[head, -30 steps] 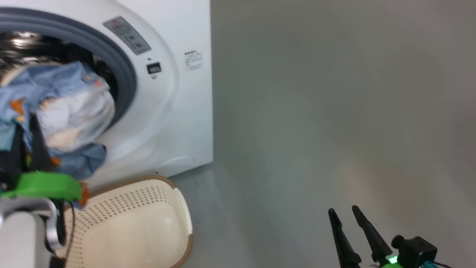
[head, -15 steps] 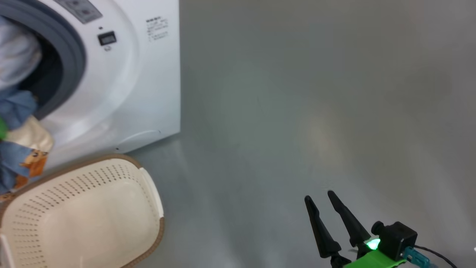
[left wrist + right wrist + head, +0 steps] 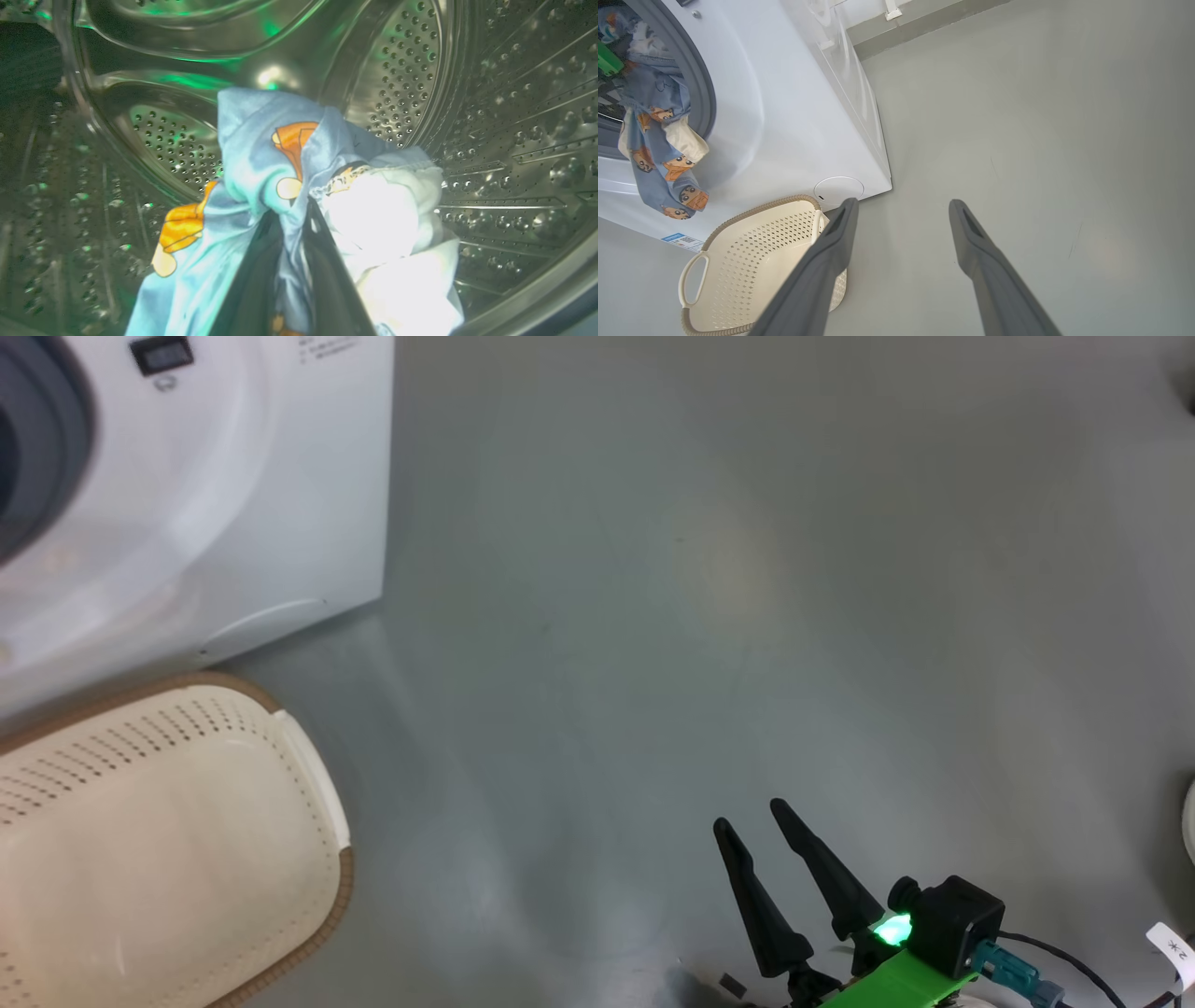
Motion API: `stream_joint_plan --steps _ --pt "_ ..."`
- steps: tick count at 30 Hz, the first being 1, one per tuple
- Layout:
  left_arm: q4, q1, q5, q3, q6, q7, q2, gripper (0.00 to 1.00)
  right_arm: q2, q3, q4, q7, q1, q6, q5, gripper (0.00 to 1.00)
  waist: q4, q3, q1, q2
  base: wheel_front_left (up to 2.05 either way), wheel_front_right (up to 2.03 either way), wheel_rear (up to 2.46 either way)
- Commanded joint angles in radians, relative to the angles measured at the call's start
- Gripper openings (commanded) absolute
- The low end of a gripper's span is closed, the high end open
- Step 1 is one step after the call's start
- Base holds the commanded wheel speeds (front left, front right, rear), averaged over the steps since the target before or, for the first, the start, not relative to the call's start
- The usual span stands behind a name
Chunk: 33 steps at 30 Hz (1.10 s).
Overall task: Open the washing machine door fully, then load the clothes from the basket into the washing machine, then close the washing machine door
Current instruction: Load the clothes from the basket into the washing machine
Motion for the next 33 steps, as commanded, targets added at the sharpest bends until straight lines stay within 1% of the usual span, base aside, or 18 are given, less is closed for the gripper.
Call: stream_joint_plan --steps 1,8,13,15,18,21,22,24,25,26,29,33 --pt "-0.025 -0.040 0.017 0.006 0.002 -0.007 0.055 0.00 -0.009 0.027 -0.023 -0.008 -0.003 0.002 0.010 1.00 -0.017 0.031 0.0000 0.0000 0.00 0.00 0.00" --pt "-0.053 -0.098 0.009 0.009 0.009 -0.007 0.066 0.00 -0.009 0.039 -0.031 -0.008 -0.008 0.002 0.015 1.00 -0.027 0.057 0.0000 0.0000 0.00 0.00 0.00" --pt "-0.149 -0.131 0.005 0.023 0.025 -0.007 0.078 0.00 -0.009 0.042 -0.036 -0.008 -0.017 0.002 0.015 1.00 -0.036 0.082 0.0000 0.0000 0.00 0.00 0.00" --pt "-0.165 -0.137 0.006 0.026 0.031 -0.007 0.084 0.00 -0.009 0.044 -0.035 -0.008 -0.019 0.002 0.013 1.00 -0.037 0.093 0.0000 0.0000 0.00 0.00 0.00" --pt "-0.096 -0.138 0.020 0.004 0.021 -0.007 0.087 0.00 -0.009 0.046 -0.034 -0.008 -0.021 0.002 0.013 1.00 -0.036 0.099 0.0000 0.0000 0.00 0.00 0.00" --pt "-0.036 -0.159 0.029 -0.010 0.027 -0.007 0.087 0.00 -0.009 0.047 -0.032 -0.008 -0.022 0.002 0.016 1.00 -0.033 0.102 0.0000 0.0000 0.00 0.00 0.00" --pt "-0.019 -0.165 0.032 -0.015 0.030 -0.007 0.086 0.05 -0.009 0.047 -0.031 -0.008 -0.022 0.002 0.019 1.00 -0.032 0.101 0.0000 0.0000 0.00 0.00 0.00" --pt "0.022 -0.176 0.040 -0.026 0.039 -0.007 0.083 0.34 -0.009 0.047 -0.029 -0.008 -0.022 0.002 0.024 1.00 -0.028 0.097 0.0000 0.0000 0.00 0.00 0.00" --pt "0.033 -0.181 0.050 -0.036 0.048 -0.007 0.081 0.77 -0.009 0.046 -0.028 -0.008 -0.021 0.002 0.026 1.00 -0.024 0.094 0.0000 0.0000 0.00 0.00 0.00" --pt "0.049 -0.184 0.058 -0.044 0.060 -0.007 0.078 1.00 -0.009 0.045 -0.027 -0.008 -0.021 0.002 0.027 1.00 -0.020 0.090 0.0000 0.0000 0.00 0.00 0.00" --pt "0.105 -0.189 0.077 -0.068 0.088 -0.003 0.057 1.00 -0.009 0.041 -0.022 -0.008 -0.021 0.002 0.025 1.00 -0.005 0.074 0.0000 0.0000 0.00 0.00 0.00" --pt "0.180 -0.205 0.089 -0.092 0.112 0.032 0.027 1.00 -0.009 0.035 -0.015 -0.008 -0.028 0.002 0.016 1.00 0.015 0.051 0.0000 0.0000 0.00 0.00 0.00"
